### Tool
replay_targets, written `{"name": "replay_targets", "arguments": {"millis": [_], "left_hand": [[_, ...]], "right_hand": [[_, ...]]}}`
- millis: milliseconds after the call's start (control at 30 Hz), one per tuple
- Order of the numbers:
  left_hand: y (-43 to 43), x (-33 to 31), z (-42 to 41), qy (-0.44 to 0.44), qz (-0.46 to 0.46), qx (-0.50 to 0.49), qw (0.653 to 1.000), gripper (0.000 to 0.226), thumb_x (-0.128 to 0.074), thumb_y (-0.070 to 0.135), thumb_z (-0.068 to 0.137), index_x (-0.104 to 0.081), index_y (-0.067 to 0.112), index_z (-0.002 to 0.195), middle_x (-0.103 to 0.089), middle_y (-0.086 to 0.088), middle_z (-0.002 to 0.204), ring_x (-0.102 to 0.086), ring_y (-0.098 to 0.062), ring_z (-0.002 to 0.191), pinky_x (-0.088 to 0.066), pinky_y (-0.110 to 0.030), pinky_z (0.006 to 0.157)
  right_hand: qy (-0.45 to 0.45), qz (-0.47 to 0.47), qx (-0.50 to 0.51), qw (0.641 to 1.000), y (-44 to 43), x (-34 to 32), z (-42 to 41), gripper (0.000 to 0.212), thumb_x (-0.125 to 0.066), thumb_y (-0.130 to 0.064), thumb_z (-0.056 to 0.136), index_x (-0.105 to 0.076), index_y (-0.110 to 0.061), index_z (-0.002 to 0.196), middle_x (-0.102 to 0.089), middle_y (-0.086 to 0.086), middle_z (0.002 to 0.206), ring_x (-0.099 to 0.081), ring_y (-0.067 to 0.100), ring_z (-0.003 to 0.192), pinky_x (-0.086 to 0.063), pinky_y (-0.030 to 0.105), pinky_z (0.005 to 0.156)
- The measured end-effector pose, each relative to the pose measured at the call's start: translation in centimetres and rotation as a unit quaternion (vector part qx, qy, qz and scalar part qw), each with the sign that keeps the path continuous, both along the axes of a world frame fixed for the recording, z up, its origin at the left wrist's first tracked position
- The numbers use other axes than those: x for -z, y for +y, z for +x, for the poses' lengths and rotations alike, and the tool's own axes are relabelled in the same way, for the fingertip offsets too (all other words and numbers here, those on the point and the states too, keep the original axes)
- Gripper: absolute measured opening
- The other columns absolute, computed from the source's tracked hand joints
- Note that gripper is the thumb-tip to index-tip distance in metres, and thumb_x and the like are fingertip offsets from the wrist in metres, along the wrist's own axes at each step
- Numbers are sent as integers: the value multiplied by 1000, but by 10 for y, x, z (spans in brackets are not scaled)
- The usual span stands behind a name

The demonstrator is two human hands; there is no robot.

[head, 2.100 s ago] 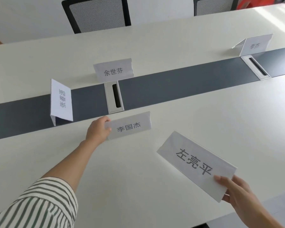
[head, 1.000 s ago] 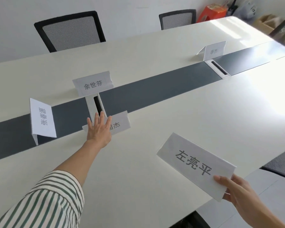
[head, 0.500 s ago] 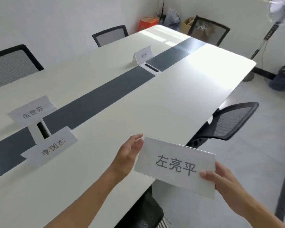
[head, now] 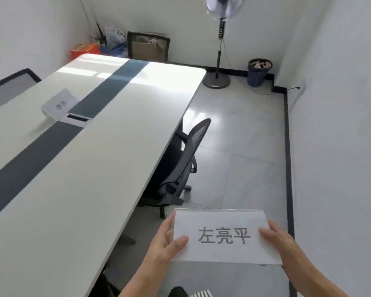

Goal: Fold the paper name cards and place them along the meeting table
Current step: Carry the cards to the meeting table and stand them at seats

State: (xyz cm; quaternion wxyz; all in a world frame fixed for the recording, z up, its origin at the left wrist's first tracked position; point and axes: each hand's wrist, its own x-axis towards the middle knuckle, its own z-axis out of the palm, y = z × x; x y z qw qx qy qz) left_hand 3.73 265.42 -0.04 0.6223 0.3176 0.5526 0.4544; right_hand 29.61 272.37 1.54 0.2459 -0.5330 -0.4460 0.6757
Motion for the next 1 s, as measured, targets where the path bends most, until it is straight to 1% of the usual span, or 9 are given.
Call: {"name": "replay_targets", "arguments": {"millis": [67, 233, 300, 400, 467, 667, 767, 867, 1000], "left_hand": [[32, 3, 18, 1, -11, 36, 999, 84, -72, 36, 63, -40, 26, 139, -70, 0, 119, -66, -17, 111, -53, -29, 87], [124, 13, 37, 25, -28, 85, 996, 88, -75, 42, 63, -37, 30, 142, -70, -1, 120, -65, -17, 112, -46, -40, 102], [166, 16, 41, 29, -25, 100, 994, 87, -74, 43, 63, -38, 32, 141, -70, 0, 119, -66, -16, 111, -50, -36, 96], [232, 16, 41, 29, -16, 102, 994, 83, -71, 49, 60, -41, 35, 137, -73, 2, 112, -70, -13, 98, -54, -27, 73], [271, 7, 37, 26, -9, 93, 995, 81, -70, 48, 62, -41, 36, 137, -73, 2, 113, -70, -13, 97, -54, -25, 72], [379, -16, 9, 42, 2, 40, 998, 77, -70, 46, 63, -45, 34, 135, -71, -4, 114, -66, -29, 105, -50, -56, 93], [418, -20, -4, 49, 7, 5, 999, 71, -68, 43, 65, -46, 34, 132, -72, -3, 114, -69, -22, 101, -56, -40, 87], [451, -19, -15, 48, -3, -44, 998, 66, -68, 39, 69, -48, 32, 131, -72, -3, 114, -69, -19, 103, -57, -31, 82], [493, -10, -25, 39, -34, -150, 987, 64, -71, 40, 66, -52, 23, 125, -73, -7, 111, -69, -26, 102, -56, -31, 81]], "right_hand": [[-9, -2, 30, 999, 19, 6, 23, 72, -73, -64, 50, -67, -11, 99, -72, 12, 87, -63, 23, 70, -48, 35, 55], [-2, -12, 103, 995, 82, 24, 50, 65, -62, -57, 57, -65, -7, 98, -69, 10, 79, -60, 22, 64, -46, 36, 53], [-8, -10, 115, 993, 116, 30, 54, 65, -62, -58, 57, -64, -7, 97, -69, 8, 78, -61, 21, 64, -47, 36, 53], [-15, -9, 128, 992, 178, 33, 54, 68, -61, -59, 58, -62, -4, 98, -69, 8, 78, -59, 21, 63, -47, 37, 54], [-15, -3, 127, 992, 222, 28, 49, 67, -62, -60, 58, -62, -4, 95, -68, 8, 75, -59, 21, 62, -48, 37, 54], [-10, 36, 82, 996, 353, 6, 19, 69, -65, -59, 59, -59, 1, 93, -68, 10, 76, -59, 22, 62, -48, 38, 54], [-4, 39, 33, 999, 413, 7, 2, 88, -72, -74, 44, -61, -4, 96, -70, 11, 81, -62, 21, 65, -50, 36, 53], [12, 25, -18, 999, 478, 15, -18, 82, -69, -64, 51, -59, 2, 100, -67, 22, 84, -59, 26, 66, -47, 38, 55], [19, 18, -100, 995, 569, 23, -51, 70, -70, -62, 52, -64, -5, 93, -70, 13, 81, -61, 23, 66, -45, 35, 55]]}}
